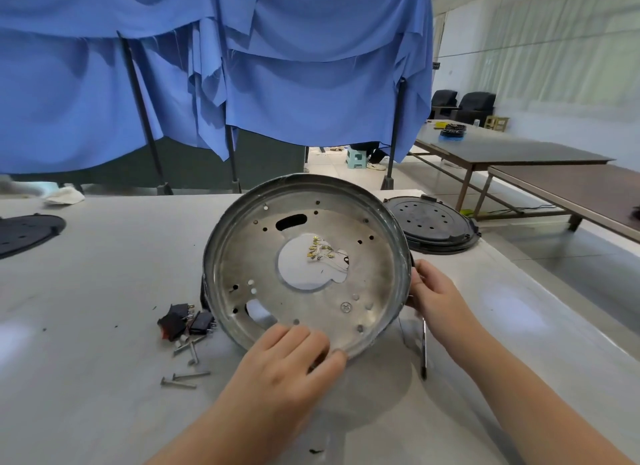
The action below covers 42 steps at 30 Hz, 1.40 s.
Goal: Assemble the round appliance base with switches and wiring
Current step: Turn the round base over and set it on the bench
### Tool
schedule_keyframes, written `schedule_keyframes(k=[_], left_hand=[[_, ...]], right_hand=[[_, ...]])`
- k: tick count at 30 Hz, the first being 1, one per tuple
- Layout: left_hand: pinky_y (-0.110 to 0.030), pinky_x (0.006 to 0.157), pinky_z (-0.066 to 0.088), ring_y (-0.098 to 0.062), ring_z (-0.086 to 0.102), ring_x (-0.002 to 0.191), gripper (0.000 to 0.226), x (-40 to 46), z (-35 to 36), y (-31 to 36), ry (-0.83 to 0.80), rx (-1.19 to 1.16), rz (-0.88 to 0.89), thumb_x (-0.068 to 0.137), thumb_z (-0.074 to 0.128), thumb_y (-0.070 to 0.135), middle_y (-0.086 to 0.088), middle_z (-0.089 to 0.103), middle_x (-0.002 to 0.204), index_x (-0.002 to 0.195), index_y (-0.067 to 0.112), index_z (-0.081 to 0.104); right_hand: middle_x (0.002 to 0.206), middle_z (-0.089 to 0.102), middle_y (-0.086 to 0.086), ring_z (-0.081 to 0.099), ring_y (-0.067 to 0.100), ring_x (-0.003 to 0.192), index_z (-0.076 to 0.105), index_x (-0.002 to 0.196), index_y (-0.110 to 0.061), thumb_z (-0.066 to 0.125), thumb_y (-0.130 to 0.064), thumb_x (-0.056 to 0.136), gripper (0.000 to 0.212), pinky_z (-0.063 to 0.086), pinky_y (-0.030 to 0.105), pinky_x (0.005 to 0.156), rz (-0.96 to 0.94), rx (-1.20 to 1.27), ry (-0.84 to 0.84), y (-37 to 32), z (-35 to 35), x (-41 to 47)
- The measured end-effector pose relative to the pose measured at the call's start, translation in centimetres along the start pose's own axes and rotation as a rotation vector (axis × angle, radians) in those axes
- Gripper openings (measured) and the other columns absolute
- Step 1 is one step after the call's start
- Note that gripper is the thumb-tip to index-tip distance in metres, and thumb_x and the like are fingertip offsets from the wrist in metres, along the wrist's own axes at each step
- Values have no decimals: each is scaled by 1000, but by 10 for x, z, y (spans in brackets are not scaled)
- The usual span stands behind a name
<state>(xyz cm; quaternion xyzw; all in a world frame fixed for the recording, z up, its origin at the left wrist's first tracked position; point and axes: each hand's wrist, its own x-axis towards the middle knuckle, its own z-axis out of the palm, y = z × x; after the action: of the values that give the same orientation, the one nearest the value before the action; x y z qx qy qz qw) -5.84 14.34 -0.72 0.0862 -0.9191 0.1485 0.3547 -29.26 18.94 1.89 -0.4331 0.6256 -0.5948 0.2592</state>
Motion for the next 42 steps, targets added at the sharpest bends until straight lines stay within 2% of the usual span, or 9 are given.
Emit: schedule_keyframes(k=[4, 9, 14, 21, 28, 32, 35, 38, 42], left_hand=[[-34, 56, 39, -23, 43, 61, 21, 2, -3, 1, -19, 42, 18, 77, 55, -2, -3, 53, 72, 87, 12, 67], [-33, 53, 43, -23, 50, 58, 24, 7, -11, 4, -37, 82, 58, 80, 51, 0, -4, 59, 73, 87, 11, 71], [-31, 50, 44, -23, 51, 56, 26, 10, -14, 6, -18, 86, 65, 81, 49, 0, -4, 61, 71, 85, 10, 73], [-30, 58, 41, -21, 49, 64, 24, 9, -10, 6, 41, 5, 14, 93, 36, 0, -4, 60, 77, 101, 11, 55], [-32, 59, 39, -23, 49, 68, 32, 4, -6, 2, 11, -9, -20, 82, 52, -4, -4, 57, 86, 111, 10, 55], [-37, 56, 44, -24, 50, 66, 33, 4, -8, 4, 25, -15, -56, 81, 68, 2, -5, 58, 82, 111, 8, 55], [-38, 55, 45, -24, 50, 64, 23, 4, -10, 5, 40, -13, -68, 89, 63, 8, -5, 58, 80, 110, 7, 55], [-38, 53, 44, -24, 48, 62, 29, 6, -8, 9, 47, 4, -73, 82, 69, 5, -5, 57, 77, 109, 5, 57], [-36, 50, 43, -23, 49, 60, 32, 11, -5, 15, 33, 42, -46, 75, 75, 2, -5, 58, 74, 106, 2, 66]], right_hand=[[75, 58, 3, 58, -2, 57, 54, 101, 10, 37, -6, 102, 23, 47, 10, 57, 8, 61, 16, -3, -1, -1], [71, 58, 7, 54, 13, 58, 62, 97, 1, 39, 5, 97, 23, 49, 16, 52, 50, 104, 55, -8, -3, -4], [61, 60, -1, 55, 5, 49, 63, 88, -3, 40, 9, 93, 27, 48, 15, 48, 107, 128, 69, -12, -3, -6], [62, 67, 1, 64, 8, 54, 65, 93, 0, 45, -8, 99, 22, 53, 18, 52, 355, 162, 19, -14, -3, -5], [81, 69, 13, 69, 20, 65, 61, 108, 7, 44, -7, 99, 24, 59, 27, 58, 495, 202, -12, -12, -1, -7], [84, 66, 17, 71, 21, 63, 60, 94, 1, 45, -8, 99, 18, 61, 35, 59, 532, 210, -43, -16, 5, -10], [77, 65, 17, 69, 27, 66, 60, 82, 1, 49, -11, 98, 23, 60, 44, 70, 505, -5, -24, -18, 2, -11], [75, 66, 13, 67, 31, 71, 61, 80, -5, 51, -30, 94, 31, 57, 45, 76, 280, -569, 29, -14, -5, -15], [66, 62, -2, 61, 14, 61, 58, 84, -27, 50, -61, 83, 35, 50, 33, 58, 75, -426, 120, -20, -3, -21]])
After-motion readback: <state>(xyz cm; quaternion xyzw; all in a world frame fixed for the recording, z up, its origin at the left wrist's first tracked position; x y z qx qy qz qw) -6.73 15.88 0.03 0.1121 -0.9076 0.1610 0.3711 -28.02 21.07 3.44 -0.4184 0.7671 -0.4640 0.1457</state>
